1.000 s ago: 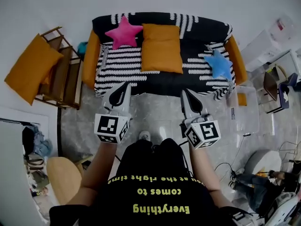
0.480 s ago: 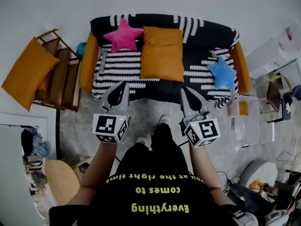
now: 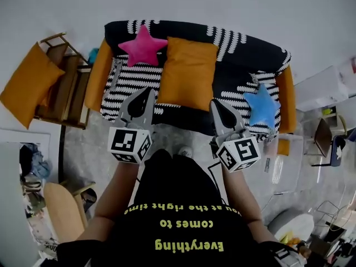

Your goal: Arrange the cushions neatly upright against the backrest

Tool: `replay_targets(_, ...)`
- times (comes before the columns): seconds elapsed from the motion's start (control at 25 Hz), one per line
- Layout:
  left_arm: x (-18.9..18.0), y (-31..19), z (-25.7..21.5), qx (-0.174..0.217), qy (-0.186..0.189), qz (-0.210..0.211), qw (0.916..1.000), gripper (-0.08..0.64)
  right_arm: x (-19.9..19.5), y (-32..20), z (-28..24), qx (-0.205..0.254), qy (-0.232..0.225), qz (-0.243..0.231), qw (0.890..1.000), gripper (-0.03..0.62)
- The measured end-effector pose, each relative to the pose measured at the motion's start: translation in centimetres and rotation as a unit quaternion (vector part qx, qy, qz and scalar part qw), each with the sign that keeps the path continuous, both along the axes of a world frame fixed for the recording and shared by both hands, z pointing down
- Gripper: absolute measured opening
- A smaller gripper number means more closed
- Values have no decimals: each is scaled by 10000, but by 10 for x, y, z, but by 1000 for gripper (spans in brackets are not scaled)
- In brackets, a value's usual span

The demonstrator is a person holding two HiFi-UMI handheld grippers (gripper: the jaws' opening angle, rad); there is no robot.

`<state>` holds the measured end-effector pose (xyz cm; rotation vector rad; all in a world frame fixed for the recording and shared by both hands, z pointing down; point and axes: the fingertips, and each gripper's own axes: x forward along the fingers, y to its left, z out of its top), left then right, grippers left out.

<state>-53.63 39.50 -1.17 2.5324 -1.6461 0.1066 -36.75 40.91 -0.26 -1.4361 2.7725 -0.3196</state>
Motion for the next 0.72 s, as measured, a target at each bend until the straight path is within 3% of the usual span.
replay_targets(0.2,7,-31,14,-191,-38,-64,9998,-2,10,-33,6,-112,-305,-41,9995,11)
replay_targets(0.4,3,-77,27,-280,-51,-27,9996,-2,7,-79,14,-19,-223,77,9997,11)
replay_targets(0.72,-2,-191,34,-90,184,763,9969,-2,-8,-183,32,-221,-115,566,9981,11)
